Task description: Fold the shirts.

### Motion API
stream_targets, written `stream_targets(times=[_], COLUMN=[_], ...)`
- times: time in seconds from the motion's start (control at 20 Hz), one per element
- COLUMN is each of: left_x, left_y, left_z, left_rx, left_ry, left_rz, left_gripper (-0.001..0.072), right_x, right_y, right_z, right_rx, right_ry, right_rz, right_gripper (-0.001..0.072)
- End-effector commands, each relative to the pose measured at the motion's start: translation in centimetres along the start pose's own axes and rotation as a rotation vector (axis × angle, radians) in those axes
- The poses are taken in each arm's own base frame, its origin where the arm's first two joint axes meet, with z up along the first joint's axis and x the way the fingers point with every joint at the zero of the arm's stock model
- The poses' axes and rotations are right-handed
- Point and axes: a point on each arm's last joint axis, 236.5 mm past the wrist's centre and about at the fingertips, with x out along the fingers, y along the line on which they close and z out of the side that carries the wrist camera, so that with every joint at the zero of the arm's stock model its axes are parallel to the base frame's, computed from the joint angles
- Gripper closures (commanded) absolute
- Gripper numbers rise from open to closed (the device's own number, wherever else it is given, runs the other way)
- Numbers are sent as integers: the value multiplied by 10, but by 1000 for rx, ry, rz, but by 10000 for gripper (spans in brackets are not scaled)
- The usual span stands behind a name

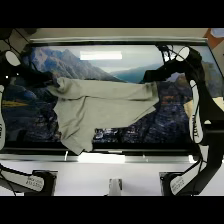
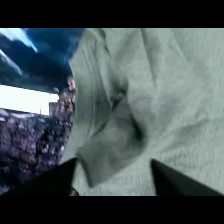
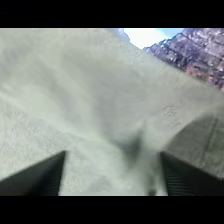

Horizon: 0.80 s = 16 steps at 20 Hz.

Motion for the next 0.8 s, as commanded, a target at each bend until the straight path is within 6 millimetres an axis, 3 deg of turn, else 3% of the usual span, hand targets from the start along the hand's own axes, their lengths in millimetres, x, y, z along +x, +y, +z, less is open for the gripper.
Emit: stream_targets(times=[0.0,0.1,0.15,0.2,0.3,0.35,0.4,0.55,0.65,0.75], left_x=[2,-18,-23,-24,-9,2,13,36,45,51], left_y=[7,25,27,24,6,-4,-13,-11,-9,-11], left_z=[-71,-92,-100,-111,-148,-170,-193,-244,-254,-249], left_rx=[93,34,-20,-64,-145,-169,-182,-219,-217,-229], left_ry=[324,391,388,377,366,363,358,380,392,373], left_rz=[-7,-15,-42,-89,-181,-223,-255,-246,-244,-249], left_gripper=[-13,-13,58,212,234,195,149,150,150,150], right_x=[-34,-68,-78,-82,-79,-75,-69,-58,-57,-54], right_y=[-19,-51,-61,-65,-68,-70,-69,-67,-71,-74], right_z=[-14,-55,-78,-102,-140,-153,-160,-168,-165,-160], right_rx=[-67,-6,43,64,80,91,100,117,114,115], right_ry=[45,157,219,287,394,428,434,431,413,392], right_rz=[-8,-27,-10,24,51,37,38,49,35,21], right_gripper=[39,58,83,140,177,187,192,191,190,190])
